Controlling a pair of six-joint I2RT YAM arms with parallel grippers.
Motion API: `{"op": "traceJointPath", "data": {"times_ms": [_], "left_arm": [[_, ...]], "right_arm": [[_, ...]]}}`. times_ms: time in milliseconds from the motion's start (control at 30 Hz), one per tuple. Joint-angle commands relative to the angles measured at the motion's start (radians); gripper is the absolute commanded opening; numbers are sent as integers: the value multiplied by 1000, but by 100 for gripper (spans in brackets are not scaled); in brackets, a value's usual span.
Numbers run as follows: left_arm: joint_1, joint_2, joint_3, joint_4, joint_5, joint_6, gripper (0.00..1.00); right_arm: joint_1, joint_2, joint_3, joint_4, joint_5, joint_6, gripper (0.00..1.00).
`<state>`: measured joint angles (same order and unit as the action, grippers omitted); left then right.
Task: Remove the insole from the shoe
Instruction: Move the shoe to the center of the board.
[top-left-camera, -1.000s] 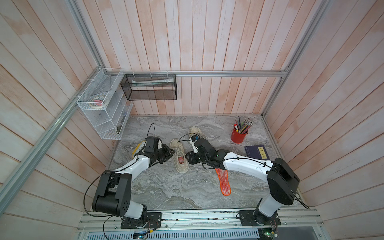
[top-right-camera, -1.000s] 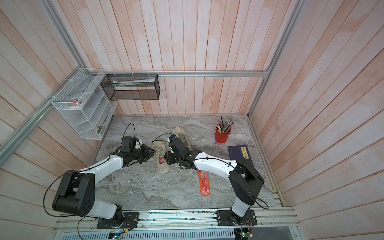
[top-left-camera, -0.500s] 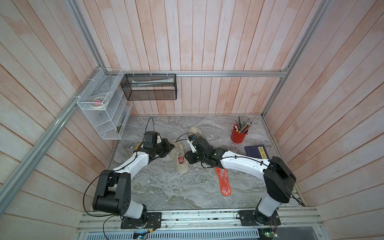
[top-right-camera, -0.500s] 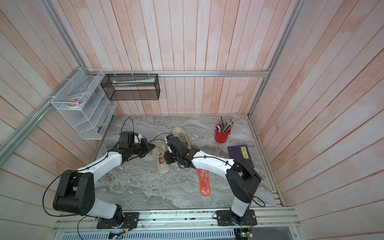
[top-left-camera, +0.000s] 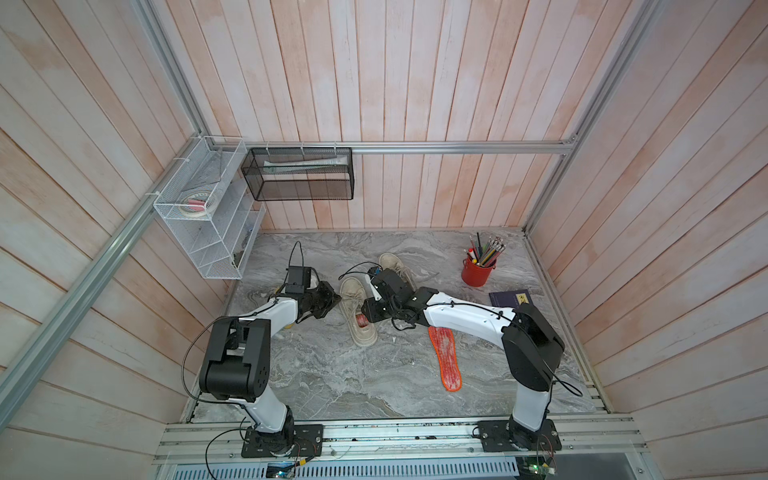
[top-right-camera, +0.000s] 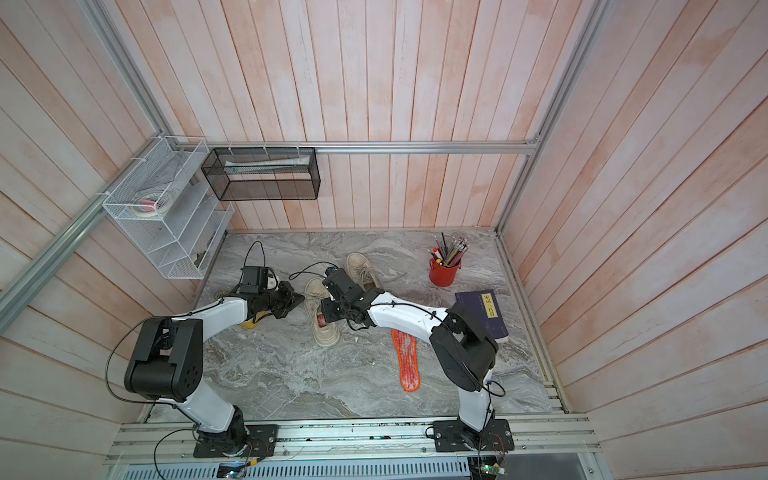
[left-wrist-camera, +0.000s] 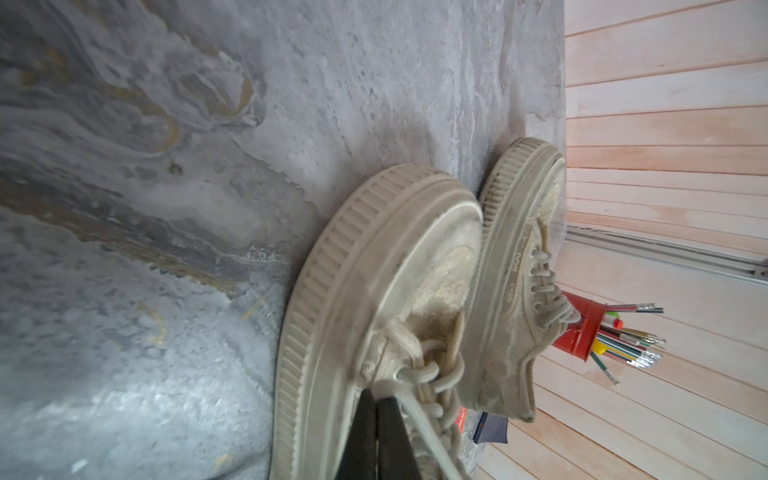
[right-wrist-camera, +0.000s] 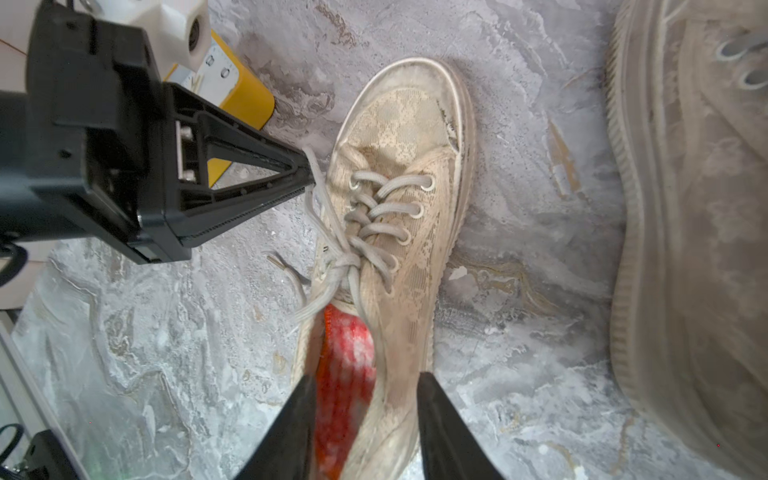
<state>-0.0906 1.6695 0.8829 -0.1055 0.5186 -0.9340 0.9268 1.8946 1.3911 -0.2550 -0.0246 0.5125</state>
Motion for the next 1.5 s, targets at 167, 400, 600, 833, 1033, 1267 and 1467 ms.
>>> {"op": "traceJointPath", "data": {"times_ms": [167, 400, 600, 833, 1033, 1267, 1467], "left_arm": [[6, 32, 22, -5, -47, 62, 0], [6, 45, 20, -1, -38, 67, 0], [6, 42, 25, -8, -38, 70, 0], [6, 45, 28, -9, -31, 75, 0], [6, 35, 28, -19, -32, 83, 0], [6, 31, 25, -28, -31, 89, 0], [6, 30, 32, -35, -34, 95, 0]], "right_arm": [[3, 40, 107, -95, -17, 6, 37], [3, 20, 69, -34, -172, 123, 29], [3, 65, 82, -79, -159, 186, 28], [2, 123, 128, -146, -16, 185, 33], [0, 199, 226, -203, 88, 173, 33], [0, 276, 325, -252, 180, 131, 30], [0, 265, 336, -250, 170, 110, 13]]}}
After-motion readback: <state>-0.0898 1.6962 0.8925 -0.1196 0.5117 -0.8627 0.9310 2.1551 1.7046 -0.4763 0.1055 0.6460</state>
